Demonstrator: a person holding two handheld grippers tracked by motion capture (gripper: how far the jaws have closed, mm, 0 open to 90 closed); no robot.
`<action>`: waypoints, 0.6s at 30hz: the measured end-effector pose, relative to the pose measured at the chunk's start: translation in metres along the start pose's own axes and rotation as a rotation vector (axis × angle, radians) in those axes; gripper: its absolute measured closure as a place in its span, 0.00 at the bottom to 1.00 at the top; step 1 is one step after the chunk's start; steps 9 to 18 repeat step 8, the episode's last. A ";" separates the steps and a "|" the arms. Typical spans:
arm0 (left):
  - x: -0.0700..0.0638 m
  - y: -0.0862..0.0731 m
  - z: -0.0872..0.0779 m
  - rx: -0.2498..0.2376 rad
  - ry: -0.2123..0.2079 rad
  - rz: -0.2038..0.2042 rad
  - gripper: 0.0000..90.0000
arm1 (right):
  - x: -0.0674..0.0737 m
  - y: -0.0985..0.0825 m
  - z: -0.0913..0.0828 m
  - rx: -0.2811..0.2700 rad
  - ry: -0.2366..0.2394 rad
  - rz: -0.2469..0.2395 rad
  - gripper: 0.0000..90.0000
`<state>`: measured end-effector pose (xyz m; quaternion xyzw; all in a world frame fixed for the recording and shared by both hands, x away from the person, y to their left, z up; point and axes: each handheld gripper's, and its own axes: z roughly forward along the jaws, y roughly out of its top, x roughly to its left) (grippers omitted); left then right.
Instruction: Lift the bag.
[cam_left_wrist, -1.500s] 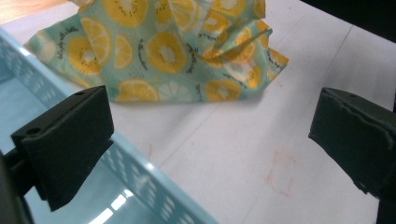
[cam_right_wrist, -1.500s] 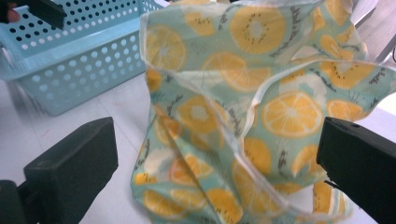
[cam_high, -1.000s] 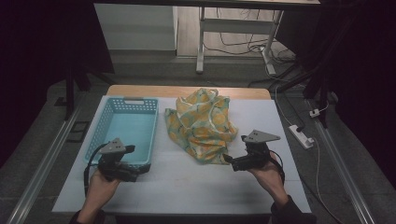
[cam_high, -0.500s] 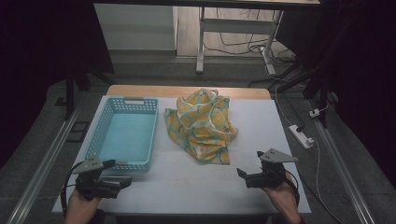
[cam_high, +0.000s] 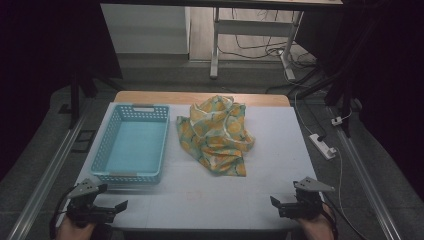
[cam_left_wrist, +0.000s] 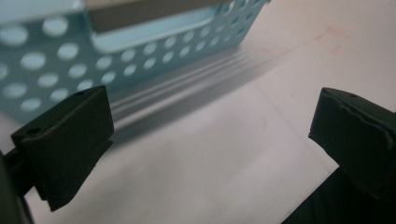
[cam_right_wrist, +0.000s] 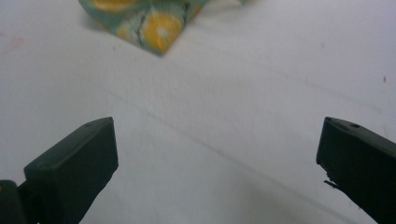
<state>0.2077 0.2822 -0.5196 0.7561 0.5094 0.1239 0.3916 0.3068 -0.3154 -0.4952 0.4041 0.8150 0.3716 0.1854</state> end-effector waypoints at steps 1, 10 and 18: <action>0.001 -0.001 0.000 0.010 0.001 -0.006 0.00 | 0.000 -0.003 -0.001 0.017 -0.003 0.001 0.00; 0.002 -0.001 0.001 0.035 0.002 -0.019 0.00 | -0.004 -0.008 -0.005 0.037 -0.009 0.035 0.00; 0.002 -0.001 0.001 0.035 0.002 -0.019 0.00 | -0.004 -0.008 -0.005 0.037 -0.009 0.035 0.00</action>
